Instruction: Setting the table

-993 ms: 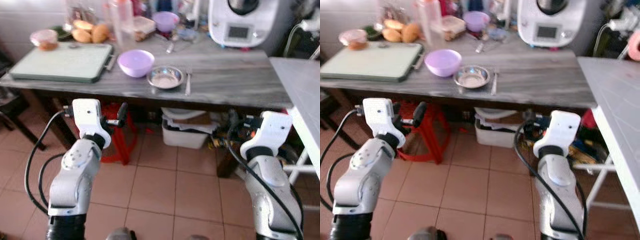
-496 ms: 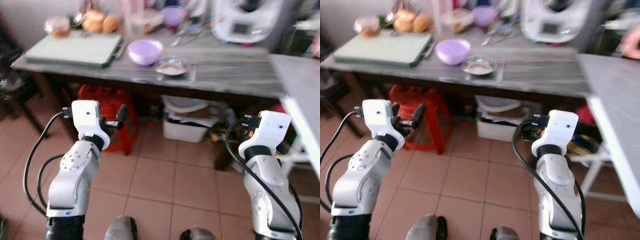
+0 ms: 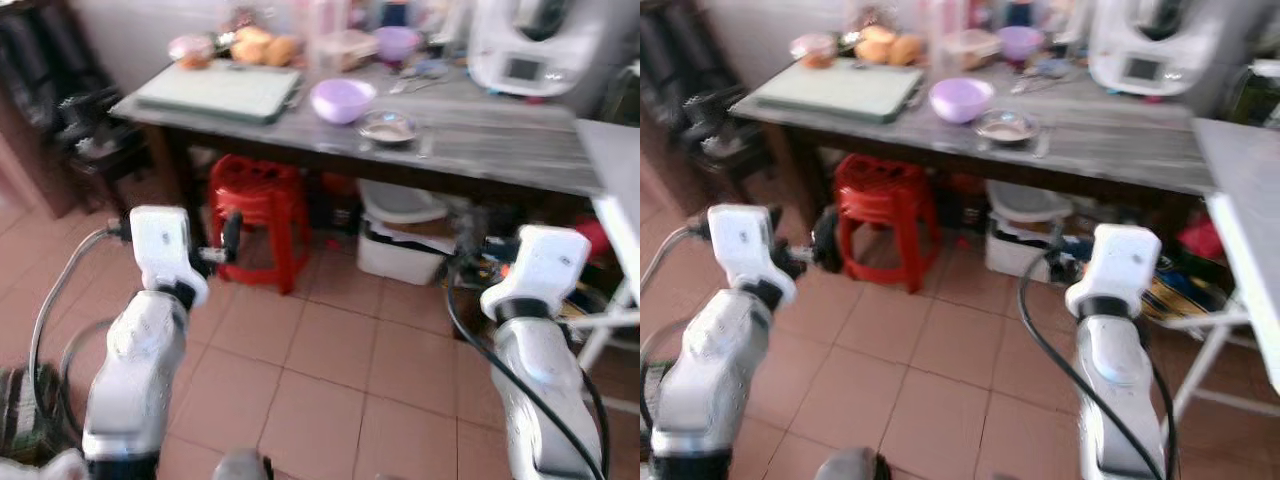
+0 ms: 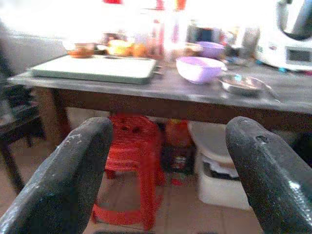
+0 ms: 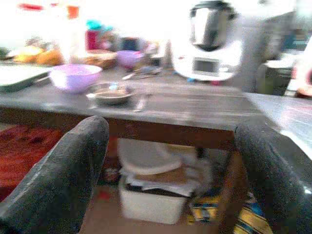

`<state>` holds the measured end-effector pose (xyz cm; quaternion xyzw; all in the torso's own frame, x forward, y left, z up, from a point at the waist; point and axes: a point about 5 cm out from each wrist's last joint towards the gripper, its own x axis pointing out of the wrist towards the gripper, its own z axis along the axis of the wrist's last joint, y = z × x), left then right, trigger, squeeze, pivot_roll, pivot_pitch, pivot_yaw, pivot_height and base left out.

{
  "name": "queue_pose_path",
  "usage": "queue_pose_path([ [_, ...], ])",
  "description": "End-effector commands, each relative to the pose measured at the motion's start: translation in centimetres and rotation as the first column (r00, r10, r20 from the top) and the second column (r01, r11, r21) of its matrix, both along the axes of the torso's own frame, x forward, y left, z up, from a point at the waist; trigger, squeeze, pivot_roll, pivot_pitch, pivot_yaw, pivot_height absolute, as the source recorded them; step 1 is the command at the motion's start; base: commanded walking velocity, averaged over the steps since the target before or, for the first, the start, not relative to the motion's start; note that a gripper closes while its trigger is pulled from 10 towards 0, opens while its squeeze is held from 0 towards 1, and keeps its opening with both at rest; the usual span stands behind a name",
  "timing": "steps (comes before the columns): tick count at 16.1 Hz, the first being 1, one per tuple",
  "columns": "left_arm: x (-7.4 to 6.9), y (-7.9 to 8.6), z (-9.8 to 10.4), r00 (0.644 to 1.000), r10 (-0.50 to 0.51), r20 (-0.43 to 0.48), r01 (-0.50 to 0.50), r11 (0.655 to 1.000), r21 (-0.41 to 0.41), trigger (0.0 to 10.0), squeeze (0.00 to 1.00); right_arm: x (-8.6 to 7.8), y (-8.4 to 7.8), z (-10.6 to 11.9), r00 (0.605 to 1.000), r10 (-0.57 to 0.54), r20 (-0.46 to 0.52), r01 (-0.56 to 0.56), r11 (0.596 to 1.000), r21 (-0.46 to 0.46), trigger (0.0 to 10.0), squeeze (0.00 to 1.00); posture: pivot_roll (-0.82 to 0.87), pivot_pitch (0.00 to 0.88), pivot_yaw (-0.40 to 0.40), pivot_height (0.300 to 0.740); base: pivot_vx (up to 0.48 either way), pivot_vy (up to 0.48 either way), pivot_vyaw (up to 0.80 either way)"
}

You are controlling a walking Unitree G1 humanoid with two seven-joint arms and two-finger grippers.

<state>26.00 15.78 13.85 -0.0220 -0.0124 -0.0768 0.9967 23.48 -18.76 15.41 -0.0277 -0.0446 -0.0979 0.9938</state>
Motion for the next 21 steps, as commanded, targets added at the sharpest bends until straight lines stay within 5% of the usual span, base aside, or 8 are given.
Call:
queue_pose_path([
  [1,-0.1,-0.4,0.1,0.999,-0.02,0.03,0.019,1.0,0.022,10.0,0.0,-0.1,-0.2,-0.1,1.0,-0.024,0.02,0.024,1.0,0.0,10.0,0.0,-0.06,0.0,0.005,0.74,0.0,0.0,0.0],
  [3,-0.2,-0.4,-0.3,1.0,-0.019,0.018,0.019,1.0,0.002,10.0,0.0,-0.4,0.5,-0.5,1.0,0.004,0.017,-0.003,0.999,-0.051,10.0,0.0,-0.06,0.0,0.008,0.74,0.0,-0.373,0.0],
  [21,-0.1,-1.1,0.6,0.997,-0.081,0.019,0.08,0.997,0.02,10.0,0.0,0.8,1.2,-0.6,0.997,0.07,0.038,-0.072,0.996,0.059,10.0,0.0,-0.04,0.0,0.022,0.74,0.0,-0.465,0.0],
])
